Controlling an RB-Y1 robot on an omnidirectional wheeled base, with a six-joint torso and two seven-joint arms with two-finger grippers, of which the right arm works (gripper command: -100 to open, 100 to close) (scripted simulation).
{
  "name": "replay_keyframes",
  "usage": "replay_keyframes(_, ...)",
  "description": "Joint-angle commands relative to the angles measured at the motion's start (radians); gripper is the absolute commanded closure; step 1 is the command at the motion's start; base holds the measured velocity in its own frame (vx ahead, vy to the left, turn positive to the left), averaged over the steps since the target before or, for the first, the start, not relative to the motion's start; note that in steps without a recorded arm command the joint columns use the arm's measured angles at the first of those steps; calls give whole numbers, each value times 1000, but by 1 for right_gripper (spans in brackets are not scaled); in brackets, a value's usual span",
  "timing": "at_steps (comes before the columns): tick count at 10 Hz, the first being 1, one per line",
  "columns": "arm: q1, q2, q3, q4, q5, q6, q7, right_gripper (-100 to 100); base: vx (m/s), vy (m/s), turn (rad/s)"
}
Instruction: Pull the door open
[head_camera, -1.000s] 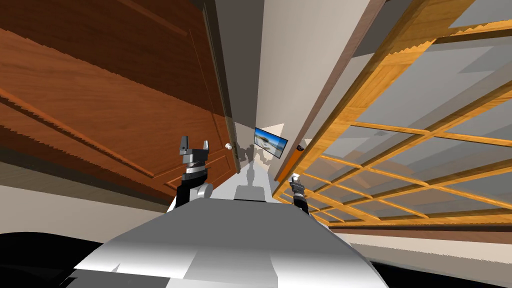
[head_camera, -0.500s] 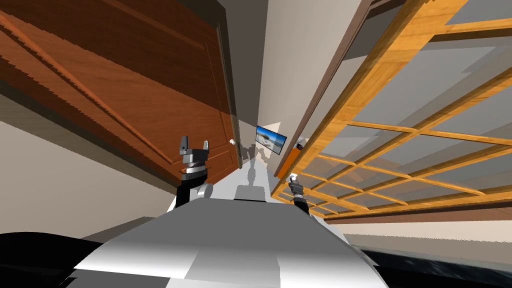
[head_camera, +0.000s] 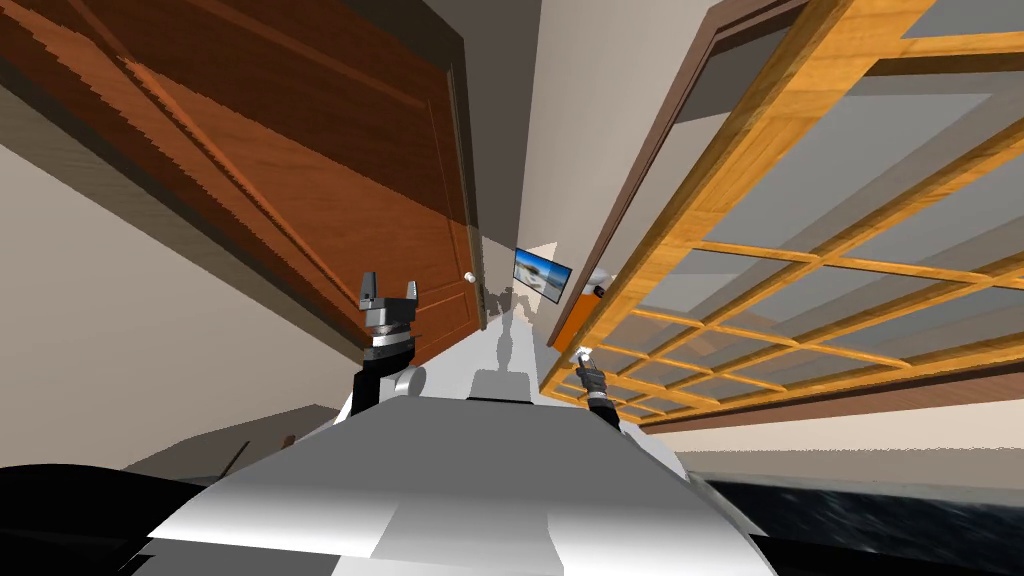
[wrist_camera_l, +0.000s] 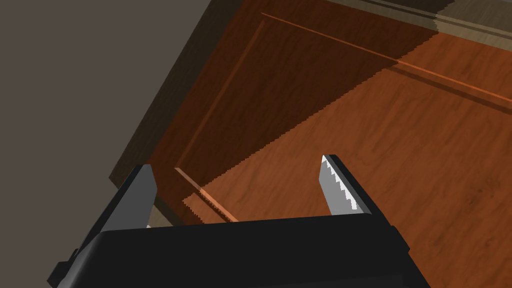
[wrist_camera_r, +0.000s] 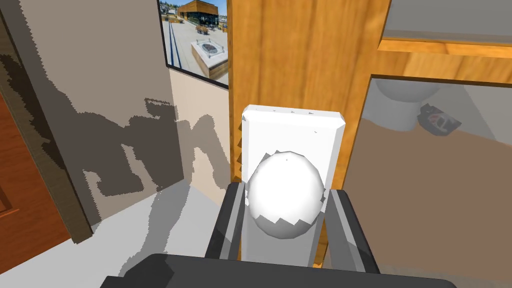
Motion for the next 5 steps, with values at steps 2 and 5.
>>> replay_keyframes(2, 27, -21, 37, -8, 31, -33, -38, 100, -236, -46, 50)
replay_keyframes(5, 30, -28, 51, -4, 42, -46, -51, 100, -166, -31, 28)
